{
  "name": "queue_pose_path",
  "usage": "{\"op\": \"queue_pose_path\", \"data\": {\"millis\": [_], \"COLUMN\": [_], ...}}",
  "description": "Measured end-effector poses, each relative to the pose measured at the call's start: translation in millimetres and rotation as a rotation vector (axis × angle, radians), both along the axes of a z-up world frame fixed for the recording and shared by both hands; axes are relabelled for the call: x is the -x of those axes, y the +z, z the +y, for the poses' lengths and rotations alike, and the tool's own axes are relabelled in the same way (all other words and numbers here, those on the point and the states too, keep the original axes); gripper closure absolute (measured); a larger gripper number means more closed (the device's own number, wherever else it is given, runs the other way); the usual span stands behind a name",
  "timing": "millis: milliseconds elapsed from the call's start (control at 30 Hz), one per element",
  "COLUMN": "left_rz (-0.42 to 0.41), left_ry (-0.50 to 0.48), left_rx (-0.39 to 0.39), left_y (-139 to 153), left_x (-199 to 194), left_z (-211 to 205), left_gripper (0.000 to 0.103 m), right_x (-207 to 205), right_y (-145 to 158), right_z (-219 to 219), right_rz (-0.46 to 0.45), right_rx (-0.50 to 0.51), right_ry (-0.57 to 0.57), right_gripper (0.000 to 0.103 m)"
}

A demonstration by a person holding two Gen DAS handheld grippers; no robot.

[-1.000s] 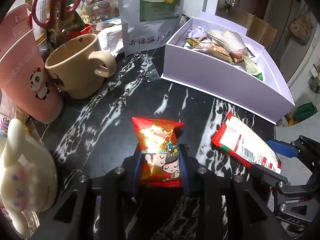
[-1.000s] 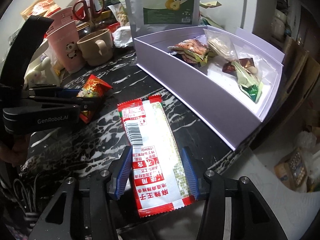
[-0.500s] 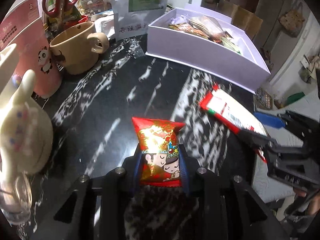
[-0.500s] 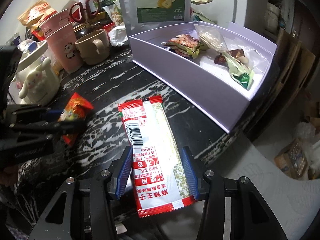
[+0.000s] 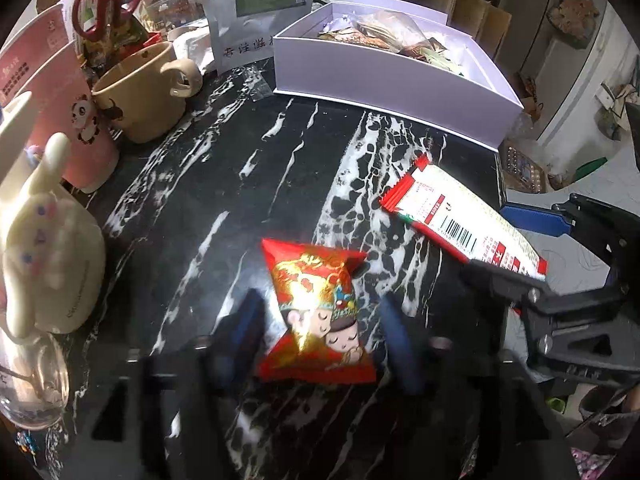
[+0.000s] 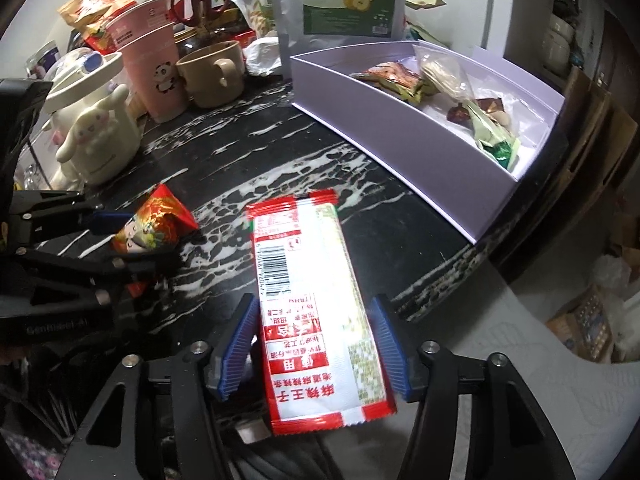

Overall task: Organize soft objects
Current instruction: 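Lift and carry the cartoon packet and wrapper over the lavender box with both grippers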

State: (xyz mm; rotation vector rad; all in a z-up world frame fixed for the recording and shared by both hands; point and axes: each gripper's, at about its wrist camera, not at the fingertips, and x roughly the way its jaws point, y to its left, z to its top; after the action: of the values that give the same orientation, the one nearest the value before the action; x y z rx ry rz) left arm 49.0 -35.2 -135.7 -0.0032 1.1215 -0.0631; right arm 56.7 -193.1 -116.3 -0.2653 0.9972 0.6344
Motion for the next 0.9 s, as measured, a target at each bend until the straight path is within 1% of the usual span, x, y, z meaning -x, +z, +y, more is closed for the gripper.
{"op": "queue_pose_path", "data": {"millis": [67, 100, 200, 267, 333, 400, 433, 467, 500, 667, 800, 900], "left_rz": [-0.013, -0.019, -0.033, -0.039, -0.049, -0.056, -0.059, -0.062, -0.068, -0.067, -0.064, -0.074], "left_ry": [-0.002, -0.001, 0.006, 0.008, 0.005, -0.003, -0.005, -0.007, -0.009, -0.003, -0.005, -0.007], "left_rx": [-0.006, -0.006, -0.003, 0.000, -0.003, 0.001, 0.001, 0.003, 0.004, 0.019, 0.040, 0.045], "left_y": [-1, -1, -2, -2, 0, 1, 1, 1, 1, 2, 3, 5], "left_x": [-2, -2, -2, -1, 2, 3, 3, 3, 3, 5, 8, 9], "left_z": [-2, -2, -1, 0, 0, -1, -2, -2, -3, -3, -4, -5], "left_gripper": [0.035, 0.035, 0.036, 0.039, 0.058, 0.064, 0.068, 0.068, 0.068, 0.069, 0.070, 0.070], "right_x": [-2, -3, -5, -6, -6, -5, -4, -4, -4, -6, -4, -1], "right_y": [-1, -2, -3, -5, -6, -7, -6, -4, -2, 1, 3, 3], "right_z": [3, 5, 10, 12, 12, 12, 11, 10, 8, 5, 5, 2], "right_rz": [-0.001, -0.004, -0.015, -0.017, -0.017, -0.035, -0.054, -0.063, -0.072, -0.063, -0.065, -0.054], "right_rx": [0.005, 0.010, 0.018, 0.030, 0.026, 0.034, 0.046, 0.036, 0.037, 0.024, 0.023, 0.000], "right_ry": [0.011, 0.015, 0.029, 0.023, 0.019, 0.011, -0.005, -0.016, -0.029, -0.026, -0.027, -0.029], "right_gripper": [0.033, 0.032, 0.024, 0.013, 0.011, 0.016, 0.030, 0.048, 0.054, 0.057, 0.058, 0.058]}}
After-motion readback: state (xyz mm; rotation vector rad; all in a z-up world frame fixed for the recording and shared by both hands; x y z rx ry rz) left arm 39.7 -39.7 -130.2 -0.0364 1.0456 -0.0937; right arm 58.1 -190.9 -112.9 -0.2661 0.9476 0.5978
